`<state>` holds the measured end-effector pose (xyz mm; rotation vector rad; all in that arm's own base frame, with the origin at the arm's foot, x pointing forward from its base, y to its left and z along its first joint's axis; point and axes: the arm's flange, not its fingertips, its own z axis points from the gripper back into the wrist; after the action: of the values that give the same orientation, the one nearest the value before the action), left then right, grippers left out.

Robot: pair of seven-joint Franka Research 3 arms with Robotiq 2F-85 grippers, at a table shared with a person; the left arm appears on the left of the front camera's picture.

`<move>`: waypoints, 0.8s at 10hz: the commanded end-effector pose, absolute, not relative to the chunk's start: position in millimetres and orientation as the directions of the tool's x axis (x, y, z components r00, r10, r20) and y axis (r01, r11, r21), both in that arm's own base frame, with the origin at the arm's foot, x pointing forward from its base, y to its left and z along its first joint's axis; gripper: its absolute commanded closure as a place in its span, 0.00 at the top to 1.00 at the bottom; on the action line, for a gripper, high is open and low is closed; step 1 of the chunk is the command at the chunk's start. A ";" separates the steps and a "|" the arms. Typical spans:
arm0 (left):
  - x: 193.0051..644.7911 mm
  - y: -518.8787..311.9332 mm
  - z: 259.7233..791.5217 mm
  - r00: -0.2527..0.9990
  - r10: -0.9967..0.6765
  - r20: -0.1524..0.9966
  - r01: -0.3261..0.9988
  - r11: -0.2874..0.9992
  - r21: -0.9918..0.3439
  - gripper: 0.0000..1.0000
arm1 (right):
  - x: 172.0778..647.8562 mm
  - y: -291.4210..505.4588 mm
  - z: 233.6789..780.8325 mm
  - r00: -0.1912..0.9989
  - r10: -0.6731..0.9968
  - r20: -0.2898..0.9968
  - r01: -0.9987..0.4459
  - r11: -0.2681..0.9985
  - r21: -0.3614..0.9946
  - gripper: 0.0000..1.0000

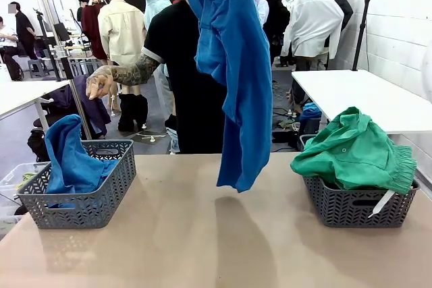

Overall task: Sort the tops and bottoms.
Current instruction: Sort the clothes according to human instructions.

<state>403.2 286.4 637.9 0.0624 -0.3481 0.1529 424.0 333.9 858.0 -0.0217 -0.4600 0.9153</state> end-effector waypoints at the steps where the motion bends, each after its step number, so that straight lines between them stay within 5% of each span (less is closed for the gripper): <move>1: 400.5 285.1 637.7 0.929 0.144 0.341 -0.171 0.984 0.049 0.81 | 420.9 333.1 857.5 0.522 0.767 0.372 -0.754 0.619 -0.219 0.00; 8: 400.5 285.1 637.7 0.929 0.144 0.341 -0.171 0.984 0.049 0.81 | 420.9 333.1 857.5 0.522 0.767 0.372 -0.754 0.619 -0.219 0.00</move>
<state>403.2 286.4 637.9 0.0624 -0.3481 0.1529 424.0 333.9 858.0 -0.0217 -0.4600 0.9153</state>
